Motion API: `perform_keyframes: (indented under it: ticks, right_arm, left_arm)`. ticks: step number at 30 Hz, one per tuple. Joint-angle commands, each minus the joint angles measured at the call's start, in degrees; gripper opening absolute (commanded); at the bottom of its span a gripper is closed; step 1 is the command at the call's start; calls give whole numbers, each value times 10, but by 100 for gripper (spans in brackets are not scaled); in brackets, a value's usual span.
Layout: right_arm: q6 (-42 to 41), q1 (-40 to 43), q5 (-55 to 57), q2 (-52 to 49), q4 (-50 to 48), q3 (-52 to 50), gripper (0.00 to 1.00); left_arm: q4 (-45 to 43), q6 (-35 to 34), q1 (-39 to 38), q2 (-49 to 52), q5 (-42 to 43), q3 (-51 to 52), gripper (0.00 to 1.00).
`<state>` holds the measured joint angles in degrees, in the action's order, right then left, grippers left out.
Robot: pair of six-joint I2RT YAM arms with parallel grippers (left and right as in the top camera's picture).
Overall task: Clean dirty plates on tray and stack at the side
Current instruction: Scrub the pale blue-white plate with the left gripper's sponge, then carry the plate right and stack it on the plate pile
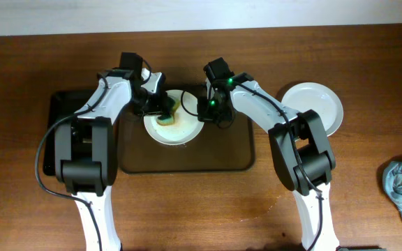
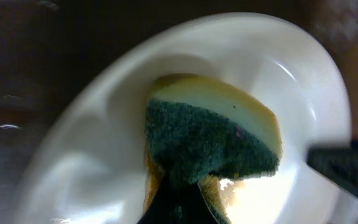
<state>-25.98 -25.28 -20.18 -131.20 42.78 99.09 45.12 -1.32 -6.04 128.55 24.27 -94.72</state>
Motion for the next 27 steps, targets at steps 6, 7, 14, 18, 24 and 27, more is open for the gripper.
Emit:
perform_keyframes:
  ticks: [6,7,14,18,24,27]
  right_arm:
    - [4,1,24,-5,9,-15,4]
    - [4,1,23,-5,9,-15,4]
    - [5,6,-9,-4,15,-15,4]
    - [31,17,16,54,45,-15,4]
    - [63,-37,452,274,104,-15,4]
    - [63,-128,729,283,136,-15,4]
  left_arm:
    - [138,56,2,19,-43,6,0]
    - [139,77,3,19,56,6,0]
    - [145,68,113,18,355,-141,1]
    - [185,68,161,18,342,-200,0]
    - [203,68,125,18,137,-199,0]
    - [203,68,113,18,101,-199,0]
